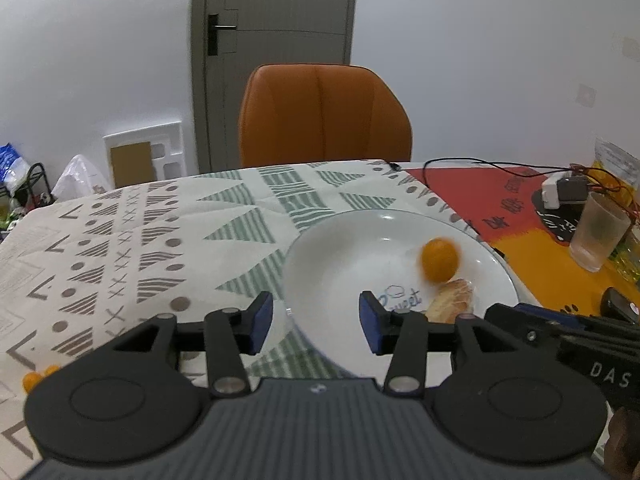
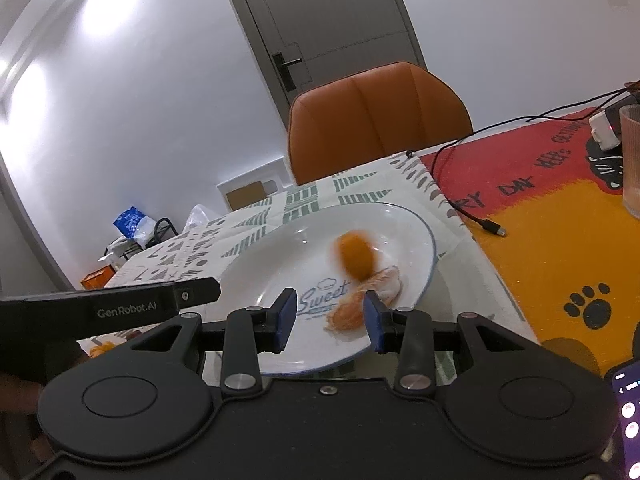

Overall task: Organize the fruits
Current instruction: 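Open both tools to release the orange and pomelo on the plate, then move both open tools back to the fruit pile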

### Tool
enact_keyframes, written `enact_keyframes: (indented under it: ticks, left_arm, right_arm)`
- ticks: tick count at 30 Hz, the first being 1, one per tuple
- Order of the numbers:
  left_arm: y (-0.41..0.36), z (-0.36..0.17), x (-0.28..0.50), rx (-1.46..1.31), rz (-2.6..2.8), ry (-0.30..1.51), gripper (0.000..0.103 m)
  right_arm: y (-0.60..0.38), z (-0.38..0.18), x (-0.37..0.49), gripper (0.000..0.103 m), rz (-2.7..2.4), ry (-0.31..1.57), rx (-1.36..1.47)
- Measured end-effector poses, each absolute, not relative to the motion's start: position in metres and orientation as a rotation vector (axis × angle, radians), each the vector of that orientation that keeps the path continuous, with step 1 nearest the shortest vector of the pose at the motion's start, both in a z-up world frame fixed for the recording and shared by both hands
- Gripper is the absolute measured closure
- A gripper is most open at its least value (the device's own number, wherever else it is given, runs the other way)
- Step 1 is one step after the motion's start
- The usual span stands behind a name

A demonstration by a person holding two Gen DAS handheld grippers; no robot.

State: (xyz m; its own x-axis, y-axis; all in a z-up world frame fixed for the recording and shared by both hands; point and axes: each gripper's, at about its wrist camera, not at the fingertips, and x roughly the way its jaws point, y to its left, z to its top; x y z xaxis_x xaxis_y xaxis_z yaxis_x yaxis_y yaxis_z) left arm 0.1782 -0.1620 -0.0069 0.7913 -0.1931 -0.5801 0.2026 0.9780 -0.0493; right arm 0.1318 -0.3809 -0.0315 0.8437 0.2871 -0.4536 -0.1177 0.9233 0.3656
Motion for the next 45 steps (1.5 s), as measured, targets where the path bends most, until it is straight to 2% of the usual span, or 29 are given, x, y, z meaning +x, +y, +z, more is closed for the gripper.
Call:
enact_keyframes:
  ticks: [5,12,17,20,25,30,45]
  left_arm:
    - [-0.149,-0.003,0.171,0.001,-0.177,0.604,0.043]
    - [-0.129,0.002,0.158,0.000,-0.140,0.590,0.035]
    - [-0.112,0.004,0.150,-0.016,-0.104,0.583,0.027]
    - [-0.101,0.004,0.145,-0.031,-0.085,0.585,0.025]
    - [-0.084,0.003,0.138,-0.049,-0.051,0.585,0.020]
    - [-0.072,0.002,0.127,-0.058,-0.034,0.582,0.019]
    - [-0.028,-0.005,0.102,-0.116,0.050,0.575,0.017]
  right_arm:
    - [-0.378,-0.030,0.130,0.063,0.216,0.528,0.344]
    - [-0.364,-0.027,0.127,0.057,0.233,0.528,0.338]
    - [-0.350,-0.024,0.125,0.048,0.246,0.521,0.323]
    - [-0.342,-0.023,0.124,0.041,0.251,0.517,0.315]
    - [-0.332,-0.021,0.120,0.019,0.259,0.506,0.313]
    - [-0.321,-0.021,0.117,0.008,0.281,0.506,0.326]
    - [-0.286,-0.029,0.113,0.006,0.344,0.538,0.311]
